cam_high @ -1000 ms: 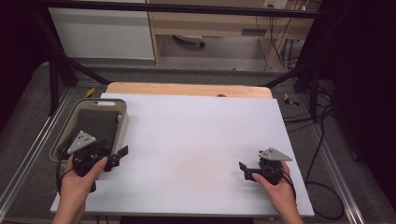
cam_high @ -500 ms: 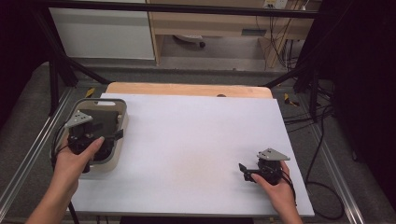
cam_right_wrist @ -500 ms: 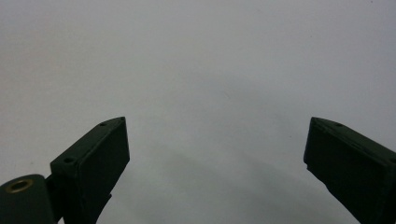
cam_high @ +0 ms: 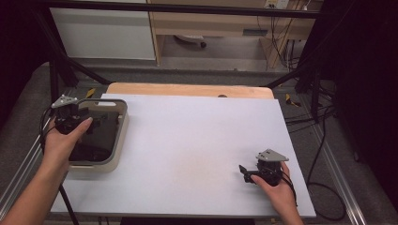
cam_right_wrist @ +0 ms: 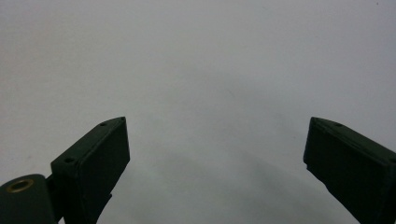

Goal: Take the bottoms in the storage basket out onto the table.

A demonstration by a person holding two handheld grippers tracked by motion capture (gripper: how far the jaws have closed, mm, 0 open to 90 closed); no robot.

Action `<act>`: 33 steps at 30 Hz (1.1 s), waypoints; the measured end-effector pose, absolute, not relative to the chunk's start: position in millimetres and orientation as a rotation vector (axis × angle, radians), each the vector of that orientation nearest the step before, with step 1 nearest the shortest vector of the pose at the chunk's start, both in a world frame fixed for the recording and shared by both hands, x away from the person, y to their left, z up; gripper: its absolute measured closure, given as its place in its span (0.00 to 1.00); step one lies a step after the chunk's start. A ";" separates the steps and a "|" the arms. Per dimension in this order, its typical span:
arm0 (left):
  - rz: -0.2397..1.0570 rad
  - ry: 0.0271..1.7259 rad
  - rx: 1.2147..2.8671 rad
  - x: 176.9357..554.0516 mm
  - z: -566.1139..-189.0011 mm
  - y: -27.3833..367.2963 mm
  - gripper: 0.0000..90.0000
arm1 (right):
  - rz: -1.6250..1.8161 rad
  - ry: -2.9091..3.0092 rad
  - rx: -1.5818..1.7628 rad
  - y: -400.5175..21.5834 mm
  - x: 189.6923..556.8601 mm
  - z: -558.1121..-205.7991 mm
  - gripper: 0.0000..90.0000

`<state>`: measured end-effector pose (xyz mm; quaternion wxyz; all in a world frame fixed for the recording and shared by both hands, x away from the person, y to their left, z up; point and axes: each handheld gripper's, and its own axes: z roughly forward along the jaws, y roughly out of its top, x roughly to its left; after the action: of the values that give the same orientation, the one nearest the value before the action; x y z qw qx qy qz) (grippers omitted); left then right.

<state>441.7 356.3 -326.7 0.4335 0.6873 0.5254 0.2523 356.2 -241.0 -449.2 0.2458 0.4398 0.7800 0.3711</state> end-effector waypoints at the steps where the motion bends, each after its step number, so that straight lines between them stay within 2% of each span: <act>1: 0.628 1.309 1.712 441.7 -326.7 356.3 0.17 | 1.013 2.128 1.196 -240.5 356.5 -449.6 0.09; 7: 0.677 1.405 1.731 460.7 -340.8 378.7 0.27 | 1.004 2.140 1.194 -239.9 356.6 -449.7 0.09; 10: 0.685 1.446 1.725 463.8 -347.5 387.6 0.37 | 1.006 2.140 1.199 -239.8 356.1 -449.5 0.09; 19: 0.623 1.511 1.745 469.4 -366.7 396.9 0.38 | 1.007 2.151 1.191 -238.7 356.2 -449.9 0.08; 22: 0.645 1.539 1.753 470.9 -371.4 397.5 0.39 | 1.005 2.153 1.193 -239.1 356.4 -450.1 0.08; 25: 0.661 1.558 1.741 471.0 -372.7 398.8 0.45 | 0.999 2.159 1.195 -238.7 356.4 -450.4 0.08; 33: 0.629 1.595 1.767 474.7 -379.6 399.1 0.46 | 1.003 2.166 1.190 -237.9 356.6 -450.7 0.08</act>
<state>474.7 399.1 -379.6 0.3332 0.6766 0.6109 0.2408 356.6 -237.9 -450.7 0.2351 0.4337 0.7893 0.3656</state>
